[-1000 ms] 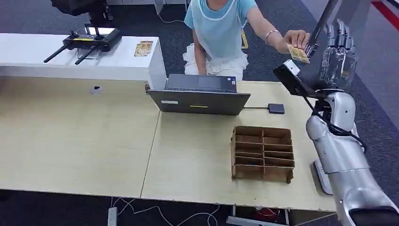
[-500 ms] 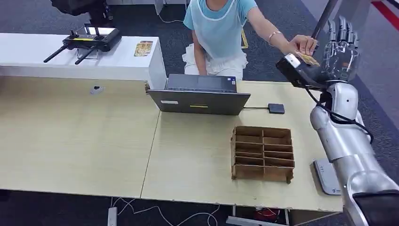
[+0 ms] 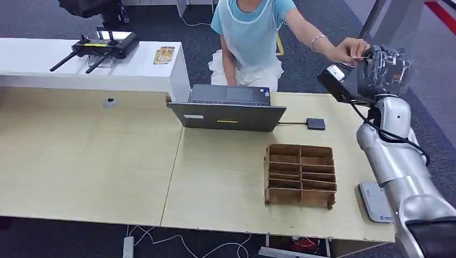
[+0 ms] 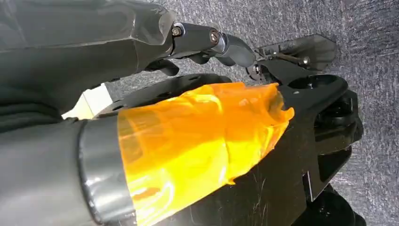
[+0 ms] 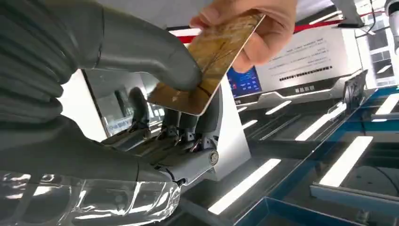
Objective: Pass the card to the sensor for recognition and then transmit it.
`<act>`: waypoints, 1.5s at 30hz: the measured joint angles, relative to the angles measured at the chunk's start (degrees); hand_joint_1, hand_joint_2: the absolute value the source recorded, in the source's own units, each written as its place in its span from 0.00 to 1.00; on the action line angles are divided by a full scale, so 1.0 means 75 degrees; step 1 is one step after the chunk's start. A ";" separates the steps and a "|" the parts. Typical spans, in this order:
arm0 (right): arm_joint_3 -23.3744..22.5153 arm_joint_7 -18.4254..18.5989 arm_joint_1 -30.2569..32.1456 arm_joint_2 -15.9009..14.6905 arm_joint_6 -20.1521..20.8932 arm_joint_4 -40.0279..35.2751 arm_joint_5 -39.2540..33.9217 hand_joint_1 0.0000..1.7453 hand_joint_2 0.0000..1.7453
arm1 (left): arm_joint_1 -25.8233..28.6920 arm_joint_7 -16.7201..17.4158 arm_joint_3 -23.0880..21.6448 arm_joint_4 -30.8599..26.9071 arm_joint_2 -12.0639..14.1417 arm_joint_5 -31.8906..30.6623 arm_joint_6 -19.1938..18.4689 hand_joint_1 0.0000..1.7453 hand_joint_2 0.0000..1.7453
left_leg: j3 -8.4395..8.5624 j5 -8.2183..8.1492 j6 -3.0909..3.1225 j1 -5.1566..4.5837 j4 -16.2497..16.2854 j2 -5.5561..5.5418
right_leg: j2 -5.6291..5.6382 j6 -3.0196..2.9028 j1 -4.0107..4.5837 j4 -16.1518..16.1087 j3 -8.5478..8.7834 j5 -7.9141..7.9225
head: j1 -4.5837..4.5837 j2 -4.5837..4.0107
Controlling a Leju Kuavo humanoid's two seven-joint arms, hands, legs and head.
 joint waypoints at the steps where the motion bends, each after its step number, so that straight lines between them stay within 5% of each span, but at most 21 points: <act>1: 0.0000 -0.0003 0.0000 -0.0003 -0.0003 0.0006 0.0000 1.00 1.00 | 0.0000 0.0000 0.0000 0.0000 0.0000 0.0000 0.0000 0.00 0.00 | 0.0000 0.0000 0.0000 0.0000 0.0000 0.0000 | 0.0000 0.0000 0.0000 0.0000 0.0000 0.0000 | -0.0003 0.0003; 21: -0.0143 -0.0102 0.0027 -0.0125 0.0000 0.0015 -0.0674 1.00 1.00 | 0.0002 -0.0003 0.0000 0.0000 0.0003 0.0009 0.0006 0.00 0.00 | -0.0001 0.0000 0.0000 0.0000 0.0001 0.0000 | 0.0000 0.0000 0.0000 -0.0001 -0.0003 0.0000 | -0.0003 0.0003; 45: -0.2609 -0.1253 -0.0014 -0.1341 0.5250 0.0525 -0.7051 1.00 1.00 | 0.0049 -0.0023 0.0125 0.0000 0.0117 0.0513 0.0055 0.00 0.00 | -0.0017 0.0000 0.0002 -0.0003 0.0003 -0.0006 | -0.0007 0.0005 -0.0004 -0.0003 -0.0014 0.0004 | -0.0003 0.0003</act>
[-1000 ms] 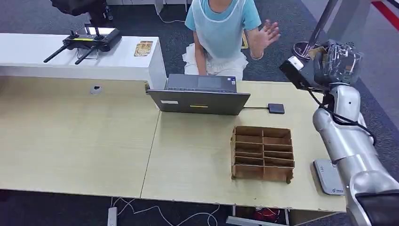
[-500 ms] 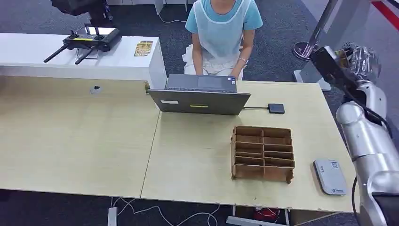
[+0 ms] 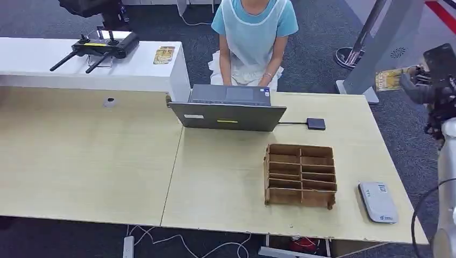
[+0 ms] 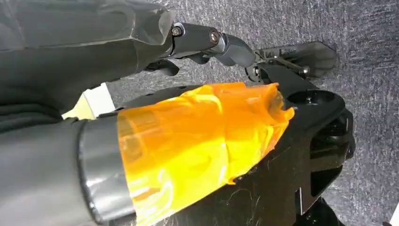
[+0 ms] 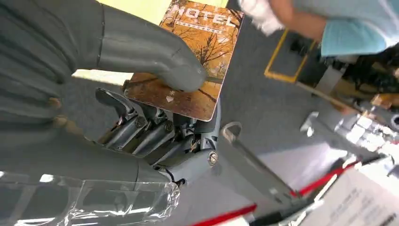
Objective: Pass the card to the sensor for recognition and then transmit it.
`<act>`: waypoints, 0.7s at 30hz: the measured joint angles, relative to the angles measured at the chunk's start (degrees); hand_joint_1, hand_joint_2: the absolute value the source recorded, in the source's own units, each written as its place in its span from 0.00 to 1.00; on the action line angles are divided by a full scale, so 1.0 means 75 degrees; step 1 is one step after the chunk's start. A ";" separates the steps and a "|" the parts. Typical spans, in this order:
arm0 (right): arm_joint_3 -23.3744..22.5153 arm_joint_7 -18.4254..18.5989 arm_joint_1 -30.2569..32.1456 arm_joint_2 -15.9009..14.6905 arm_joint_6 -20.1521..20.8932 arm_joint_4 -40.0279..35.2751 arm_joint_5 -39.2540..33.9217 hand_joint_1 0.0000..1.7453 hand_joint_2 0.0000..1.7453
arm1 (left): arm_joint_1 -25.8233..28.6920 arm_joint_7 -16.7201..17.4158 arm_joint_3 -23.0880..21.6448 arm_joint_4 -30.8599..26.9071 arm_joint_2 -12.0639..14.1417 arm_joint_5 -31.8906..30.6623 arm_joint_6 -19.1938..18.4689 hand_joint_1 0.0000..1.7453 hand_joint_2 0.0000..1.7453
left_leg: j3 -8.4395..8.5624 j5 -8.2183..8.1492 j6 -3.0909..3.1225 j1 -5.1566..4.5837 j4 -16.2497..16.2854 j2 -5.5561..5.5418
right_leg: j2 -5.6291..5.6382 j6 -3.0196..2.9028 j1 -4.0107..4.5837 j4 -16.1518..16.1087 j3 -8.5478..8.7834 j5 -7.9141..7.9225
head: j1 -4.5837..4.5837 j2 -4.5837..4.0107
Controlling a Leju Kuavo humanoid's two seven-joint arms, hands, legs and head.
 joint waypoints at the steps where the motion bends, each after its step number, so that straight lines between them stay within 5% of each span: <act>1: -0.0078 -0.0049 0.0058 -0.0063 0.0213 0.0032 -0.0210 1.00 1.00 | 0.0003 0.0000 0.0026 0.0000 0.0006 0.0020 -0.0003 0.00 0.00 | 0.0000 0.0000 0.0000 0.0000 0.0000 0.0000 | 0.0000 0.0000 0.0000 -0.0001 -0.0002 0.0000 | 0.0003 -0.0003; 8: -0.0230 -0.0244 0.0873 -0.0634 0.1280 0.0047 -0.1490 1.00 1.00 | 0.0012 -0.0134 0.0160 0.0000 0.0017 0.0111 -0.0058 0.00 0.00 | -0.0008 -0.0001 0.0001 0.0000 0.0000 -0.0011 | -0.0010 0.0001 0.0001 -0.0003 -0.0004 -0.0001 | 0.0003 0.0000; 21: -0.0224 -0.0323 0.2883 -0.1558 0.1955 -0.0527 -0.2724 1.00 1.00 | 0.0049 -0.0207 0.0300 0.0000 0.0073 0.0102 -0.0093 0.00 0.00 | -0.0023 -0.0001 0.0001 0.0000 -0.0001 -0.0016 | -0.0015 0.0001 0.0000 -0.0003 -0.0015 -0.0001 | 0.0000 -0.0003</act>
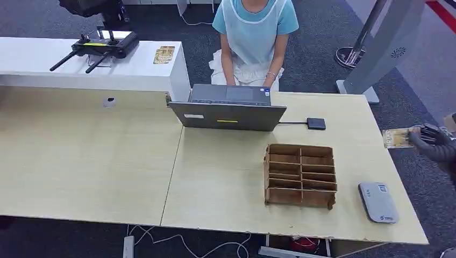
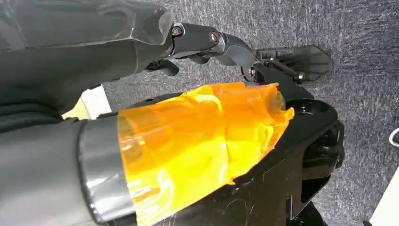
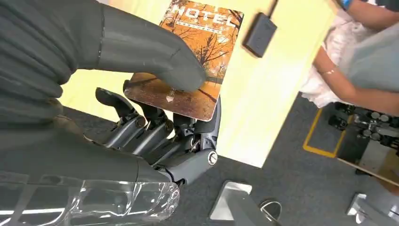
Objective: Pass the card to the sensor for recognition and then transmit it.
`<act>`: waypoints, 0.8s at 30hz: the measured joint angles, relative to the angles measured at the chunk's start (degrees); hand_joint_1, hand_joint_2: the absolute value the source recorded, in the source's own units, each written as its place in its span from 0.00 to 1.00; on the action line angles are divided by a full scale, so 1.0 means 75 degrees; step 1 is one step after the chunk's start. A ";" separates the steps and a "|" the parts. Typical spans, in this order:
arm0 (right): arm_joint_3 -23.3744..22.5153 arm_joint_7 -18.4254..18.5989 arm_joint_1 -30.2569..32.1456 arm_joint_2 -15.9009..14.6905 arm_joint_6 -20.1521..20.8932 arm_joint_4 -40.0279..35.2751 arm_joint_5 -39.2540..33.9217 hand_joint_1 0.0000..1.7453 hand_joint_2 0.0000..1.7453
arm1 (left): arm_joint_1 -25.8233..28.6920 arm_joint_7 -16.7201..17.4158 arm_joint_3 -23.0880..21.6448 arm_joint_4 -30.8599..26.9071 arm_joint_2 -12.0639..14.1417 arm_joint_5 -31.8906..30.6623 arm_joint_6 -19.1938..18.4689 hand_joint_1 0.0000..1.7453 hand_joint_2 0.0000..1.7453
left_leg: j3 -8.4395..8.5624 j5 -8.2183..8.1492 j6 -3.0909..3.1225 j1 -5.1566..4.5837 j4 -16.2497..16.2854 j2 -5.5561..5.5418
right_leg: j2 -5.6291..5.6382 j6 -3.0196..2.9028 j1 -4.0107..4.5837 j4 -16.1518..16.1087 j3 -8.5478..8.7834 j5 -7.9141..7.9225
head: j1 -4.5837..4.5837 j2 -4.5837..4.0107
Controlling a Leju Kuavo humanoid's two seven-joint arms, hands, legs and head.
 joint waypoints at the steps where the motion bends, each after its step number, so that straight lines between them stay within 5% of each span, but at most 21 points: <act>1: 0.0000 0.0000 0.0108 -0.0050 0.0003 -0.0056 0.0000 1.00 1.00 | 0.0000 0.0000 0.0003 0.0000 0.0003 -0.0003 0.0000 0.00 0.00 | -0.0001 0.0000 0.0000 0.0000 0.0000 0.0000 | 0.0000 0.0000 0.0000 0.0000 0.0000 0.0000 | 0.0000 0.0003; 12: 0.0009 -0.0061 0.1053 -0.0347 0.0105 -0.0219 -0.0271 1.00 1.00 | 0.0009 -0.0003 0.0026 0.0000 0.0006 -0.0078 -0.0032 0.00 0.00 | -0.0004 0.0000 0.0000 0.0000 0.0000 0.0001 | 0.0001 0.0000 0.0000 0.0000 -0.0002 0.0000 | 0.0000 0.0003; 24: 0.0195 -0.0178 0.1540 -0.0094 -0.0114 -0.0079 0.0148 1.00 1.00 | 0.0009 -0.0003 0.0032 0.0000 0.0032 -0.0204 -0.0026 0.00 0.00 | -0.0004 0.0001 0.0000 0.0000 -0.0001 0.0007 | 0.0005 0.0000 0.0000 0.0001 -0.0006 0.0001 | 0.0000 0.0000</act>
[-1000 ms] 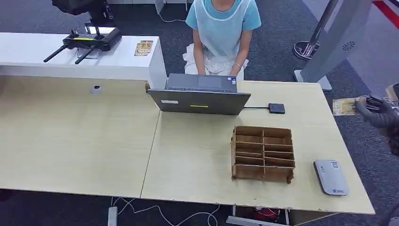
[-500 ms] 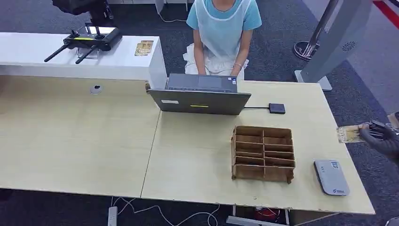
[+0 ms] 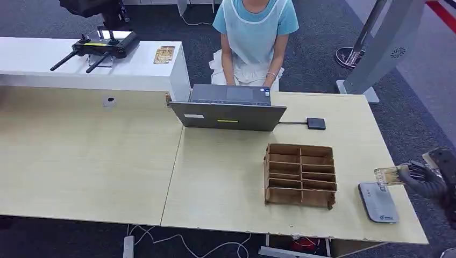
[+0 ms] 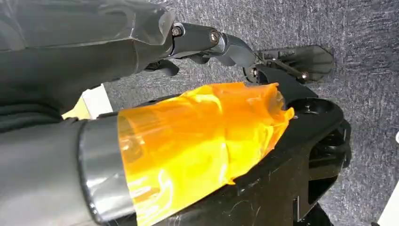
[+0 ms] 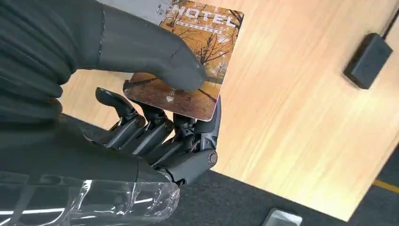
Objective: Pass the card to the sensor for recognition and then transmit it.
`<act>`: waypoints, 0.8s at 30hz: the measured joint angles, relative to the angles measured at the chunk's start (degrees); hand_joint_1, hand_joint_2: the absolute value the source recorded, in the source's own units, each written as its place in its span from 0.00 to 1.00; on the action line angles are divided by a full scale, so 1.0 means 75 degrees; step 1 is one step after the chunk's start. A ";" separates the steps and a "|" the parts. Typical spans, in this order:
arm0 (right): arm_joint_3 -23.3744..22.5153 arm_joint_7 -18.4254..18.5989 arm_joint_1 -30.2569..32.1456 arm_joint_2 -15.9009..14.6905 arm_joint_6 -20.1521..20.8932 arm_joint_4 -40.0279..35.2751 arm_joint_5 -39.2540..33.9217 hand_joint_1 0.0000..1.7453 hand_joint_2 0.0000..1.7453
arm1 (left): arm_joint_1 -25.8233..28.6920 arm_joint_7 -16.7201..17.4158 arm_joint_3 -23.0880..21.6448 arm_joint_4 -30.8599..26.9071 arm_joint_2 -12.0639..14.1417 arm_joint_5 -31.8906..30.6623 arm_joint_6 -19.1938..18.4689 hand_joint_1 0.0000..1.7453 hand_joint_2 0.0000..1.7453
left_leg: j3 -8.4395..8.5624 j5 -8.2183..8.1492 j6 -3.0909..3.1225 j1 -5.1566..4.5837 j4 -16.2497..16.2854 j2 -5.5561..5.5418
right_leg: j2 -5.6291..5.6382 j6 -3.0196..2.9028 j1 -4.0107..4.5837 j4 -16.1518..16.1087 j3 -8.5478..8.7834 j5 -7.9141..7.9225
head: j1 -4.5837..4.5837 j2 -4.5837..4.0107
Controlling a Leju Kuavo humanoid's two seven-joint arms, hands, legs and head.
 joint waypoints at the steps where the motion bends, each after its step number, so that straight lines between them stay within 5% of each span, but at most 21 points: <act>1: 0.0018 -0.0009 0.0010 0.0030 -0.0018 0.0026 0.0036 1.00 1.00 | 0.0000 0.0003 0.0000 0.0000 0.0009 -0.0003 0.0003 0.00 0.00 | 0.0001 0.0000 0.0000 0.0000 0.0000 0.0000 | 0.0000 0.0000 0.0001 0.0000 0.0000 0.0000 | 0.0000 0.0003; 24: 0.0178 -0.0029 0.0177 0.0082 -0.0044 0.0414 0.0132 1.00 1.00 | -0.0002 0.0064 0.0003 0.0000 0.0064 -0.0023 0.0003 0.00 0.00 | -0.0002 0.0000 0.0000 -0.0002 0.0000 0.0001 | 0.0002 0.0000 -0.0002 0.0000 -0.0005 0.0000 | 0.0000 0.0000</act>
